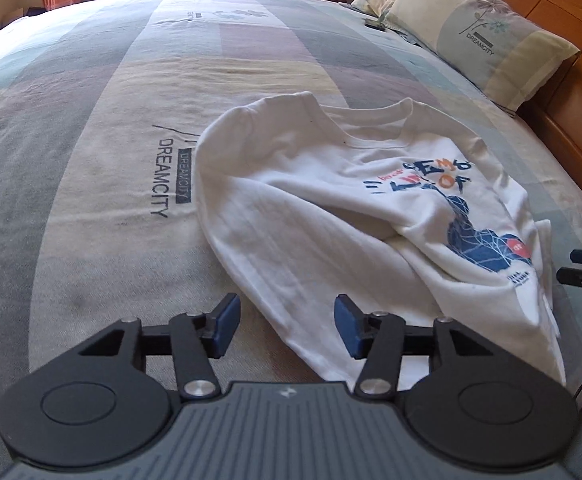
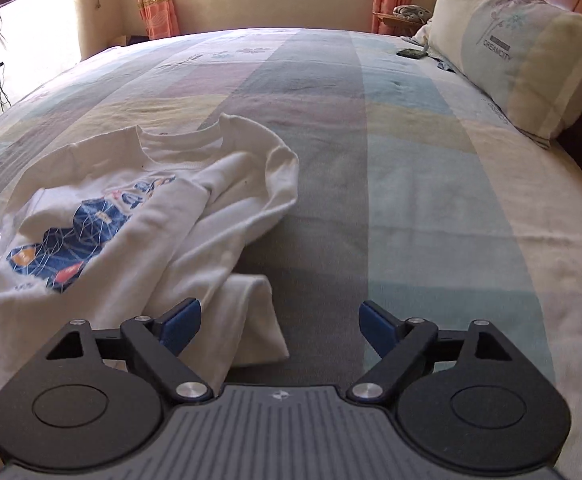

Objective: Fold clothes

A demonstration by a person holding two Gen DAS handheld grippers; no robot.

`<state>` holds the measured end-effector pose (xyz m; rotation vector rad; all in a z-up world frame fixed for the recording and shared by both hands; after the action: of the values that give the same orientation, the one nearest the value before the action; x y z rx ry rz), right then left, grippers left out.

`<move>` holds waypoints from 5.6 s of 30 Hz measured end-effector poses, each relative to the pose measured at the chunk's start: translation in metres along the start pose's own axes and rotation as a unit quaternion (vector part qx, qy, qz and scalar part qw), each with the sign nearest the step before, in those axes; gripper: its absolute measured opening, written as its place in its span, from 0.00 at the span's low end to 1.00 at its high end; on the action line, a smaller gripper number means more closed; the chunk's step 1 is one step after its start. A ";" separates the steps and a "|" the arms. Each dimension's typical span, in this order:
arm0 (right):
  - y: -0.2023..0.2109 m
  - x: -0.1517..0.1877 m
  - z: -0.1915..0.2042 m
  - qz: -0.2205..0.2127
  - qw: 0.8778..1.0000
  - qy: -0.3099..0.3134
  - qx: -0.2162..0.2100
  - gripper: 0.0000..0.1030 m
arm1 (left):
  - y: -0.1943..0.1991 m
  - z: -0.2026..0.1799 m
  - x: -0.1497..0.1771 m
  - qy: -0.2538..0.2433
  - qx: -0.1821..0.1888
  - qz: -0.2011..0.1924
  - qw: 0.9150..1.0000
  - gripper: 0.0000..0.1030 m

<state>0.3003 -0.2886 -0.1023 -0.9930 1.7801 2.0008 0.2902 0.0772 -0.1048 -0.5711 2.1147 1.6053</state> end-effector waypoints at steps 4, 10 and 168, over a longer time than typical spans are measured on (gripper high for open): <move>0.017 0.056 0.016 0.028 0.999 -0.016 0.028 0.89 | 0.017 -0.028 0.026 0.018 0.023 -0.003 1.000 0.64; 0.026 0.098 0.042 0.031 0.999 -0.042 0.016 0.98 | 0.023 -0.046 0.057 0.061 0.036 -0.007 0.997 0.64; 0.025 0.087 0.118 0.066 0.997 0.003 0.037 1.00 | 0.067 0.263 -0.080 -0.097 -0.499 -0.078 0.858 0.83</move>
<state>0.1859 -0.2014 -0.1397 -0.8795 1.9553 1.9932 0.3415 0.3532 -0.0705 -0.7992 0.9179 2.4593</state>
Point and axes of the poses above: each gripper's, at about its wrist camera, not at the fingertips, and y roughly against the way its jaws point, z to its left, x to its underside, the point moved 9 cm from there along -y, roughly the way its jaws point, and after that the axes turned 5 degrees about y, right-handed, at the moved point
